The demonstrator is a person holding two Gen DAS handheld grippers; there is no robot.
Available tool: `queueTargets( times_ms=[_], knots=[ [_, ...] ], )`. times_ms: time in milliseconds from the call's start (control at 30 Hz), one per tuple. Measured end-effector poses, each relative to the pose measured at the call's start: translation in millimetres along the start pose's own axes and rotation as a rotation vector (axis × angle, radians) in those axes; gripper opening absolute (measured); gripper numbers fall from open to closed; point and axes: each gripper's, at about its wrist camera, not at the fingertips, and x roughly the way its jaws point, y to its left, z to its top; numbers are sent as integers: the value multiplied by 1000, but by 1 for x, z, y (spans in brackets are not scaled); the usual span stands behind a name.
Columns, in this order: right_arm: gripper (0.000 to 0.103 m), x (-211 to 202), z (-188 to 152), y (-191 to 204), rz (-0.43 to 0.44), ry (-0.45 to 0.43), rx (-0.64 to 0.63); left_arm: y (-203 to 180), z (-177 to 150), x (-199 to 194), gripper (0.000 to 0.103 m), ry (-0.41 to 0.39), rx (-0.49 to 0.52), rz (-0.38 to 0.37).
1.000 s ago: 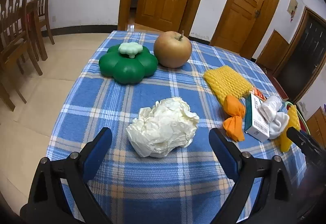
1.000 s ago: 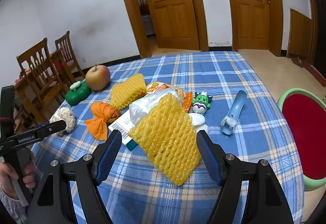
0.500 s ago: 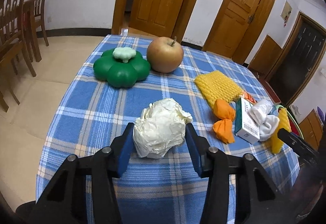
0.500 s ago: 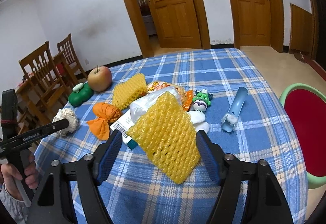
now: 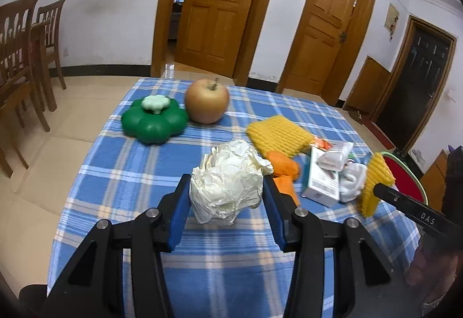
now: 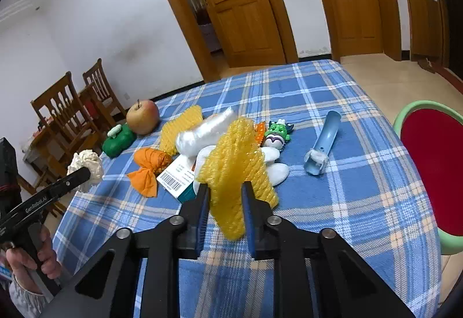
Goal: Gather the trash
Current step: 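Grasp the white paper ball with the left tool while the right tool grasps the yellow foam net, then carry the paper ball and yellow foam net over the red bin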
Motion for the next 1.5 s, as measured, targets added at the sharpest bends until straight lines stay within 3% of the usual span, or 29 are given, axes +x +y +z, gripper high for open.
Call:
queueTargets(
  times_ms=[533, 867, 1267, 1500],
  knots=[
    [20, -34, -1, -31, 76, -78, 51, -79, 8, -7, 50, 3, 115, -108],
    [13, -58, 2, -66, 119, -131, 126, -144, 18, -2, 50, -4, 200, -187],
    [13, -96, 4, -93, 129, -257, 69, -200, 22, 16, 50, 3, 254, -272],
    [13, -119, 4, -122, 84, -319, 94, -249, 18, 31, 50, 24, 310, -325]
  ],
)
